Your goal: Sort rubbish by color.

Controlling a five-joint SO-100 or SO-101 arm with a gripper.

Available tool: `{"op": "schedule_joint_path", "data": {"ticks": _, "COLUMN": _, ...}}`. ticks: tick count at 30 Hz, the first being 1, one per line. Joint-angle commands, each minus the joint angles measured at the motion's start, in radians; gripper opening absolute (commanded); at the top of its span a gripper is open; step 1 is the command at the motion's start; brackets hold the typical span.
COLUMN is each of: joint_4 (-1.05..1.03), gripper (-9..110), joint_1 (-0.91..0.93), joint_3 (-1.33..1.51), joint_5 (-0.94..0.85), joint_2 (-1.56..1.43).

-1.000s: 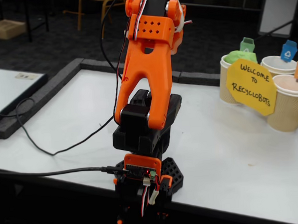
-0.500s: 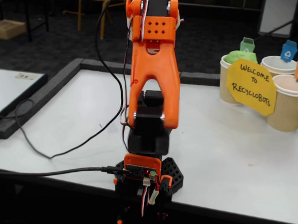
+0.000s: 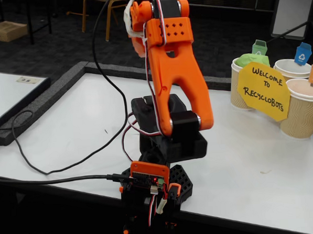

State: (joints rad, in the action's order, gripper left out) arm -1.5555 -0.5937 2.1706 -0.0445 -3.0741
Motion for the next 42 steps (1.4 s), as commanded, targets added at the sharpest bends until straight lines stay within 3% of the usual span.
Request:
{"op": "schedule_joint_path", "data": {"ticks": 1, "joint_4": 0.031, "gripper": 0, "joint_1": -0.052, "joint_3": -0.021, "joint_5": -0.014, "joint_2": 0.0}}
{"op": "schedule_joint_path", "data": {"ticks": 13, "joint_4": 0.031, "gripper": 0, "joint_1": 0.04, "joint_3": -0.02, "joint_5": -0.02, "joint_2": 0.0}}
{"op": "schedule_joint_path", "data": {"ticks": 35, "joint_4": 0.025, "gripper": 0, "joint_1": 0.881, "joint_3": -0.049, "joint_5": -0.021, "joint_2": 0.014}}
{"op": "schedule_joint_path", "data": {"ticks": 42, "joint_4": 0.018, "gripper": 0, "joint_1": 1.049, "joint_3": -0.074, "joint_5": -0.021, "joint_2": 0.014}}
